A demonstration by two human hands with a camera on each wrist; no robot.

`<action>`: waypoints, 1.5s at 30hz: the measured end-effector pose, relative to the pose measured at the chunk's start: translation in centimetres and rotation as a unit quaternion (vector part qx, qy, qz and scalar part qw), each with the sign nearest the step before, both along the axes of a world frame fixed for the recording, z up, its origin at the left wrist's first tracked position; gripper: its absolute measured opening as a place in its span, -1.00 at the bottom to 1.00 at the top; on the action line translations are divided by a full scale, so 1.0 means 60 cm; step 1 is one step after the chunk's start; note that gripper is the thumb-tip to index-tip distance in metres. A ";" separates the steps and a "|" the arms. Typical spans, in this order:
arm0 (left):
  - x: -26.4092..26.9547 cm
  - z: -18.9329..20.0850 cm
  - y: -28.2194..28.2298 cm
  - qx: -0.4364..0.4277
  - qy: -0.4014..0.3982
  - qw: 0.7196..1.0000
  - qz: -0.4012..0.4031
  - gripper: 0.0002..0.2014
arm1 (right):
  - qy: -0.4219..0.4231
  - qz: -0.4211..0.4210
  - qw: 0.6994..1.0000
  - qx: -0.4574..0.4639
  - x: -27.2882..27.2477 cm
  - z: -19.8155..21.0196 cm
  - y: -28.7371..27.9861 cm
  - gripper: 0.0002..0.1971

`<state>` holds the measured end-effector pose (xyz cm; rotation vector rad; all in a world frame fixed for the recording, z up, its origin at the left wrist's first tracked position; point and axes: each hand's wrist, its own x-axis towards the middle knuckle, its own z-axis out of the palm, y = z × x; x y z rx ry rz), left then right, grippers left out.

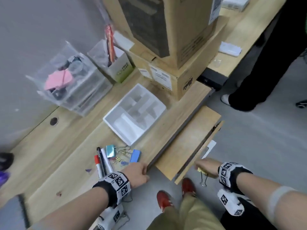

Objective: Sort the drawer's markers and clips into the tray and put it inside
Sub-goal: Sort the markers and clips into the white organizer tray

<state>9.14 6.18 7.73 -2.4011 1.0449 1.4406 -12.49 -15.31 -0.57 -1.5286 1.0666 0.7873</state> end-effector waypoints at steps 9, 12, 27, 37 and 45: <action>0.075 0.078 0.164 -0.131 -0.035 0.973 0.187 -0.92 | -0.036 0.251 0.958 0.135 0.154 0.156 0.064 -0.77; 0.116 0.090 0.236 -0.146 -0.080 0.950 0.264 -0.86 | -0.118 0.252 0.956 0.092 0.227 0.203 0.096 -0.77; 0.148 -0.018 0.383 -0.223 -0.140 0.878 0.400 -0.86 | -0.197 0.212 0.942 -0.170 0.393 0.158 0.252 -0.78; 0.161 0.040 0.307 -0.234 -0.168 0.908 0.304 -0.70 | -0.189 0.357 0.865 -0.297 0.421 0.138 0.261 -0.53; 0.208 0.035 0.136 -0.183 -0.154 0.964 0.118 -0.47 | -0.175 0.452 0.810 -0.331 0.416 0.142 0.248 -0.73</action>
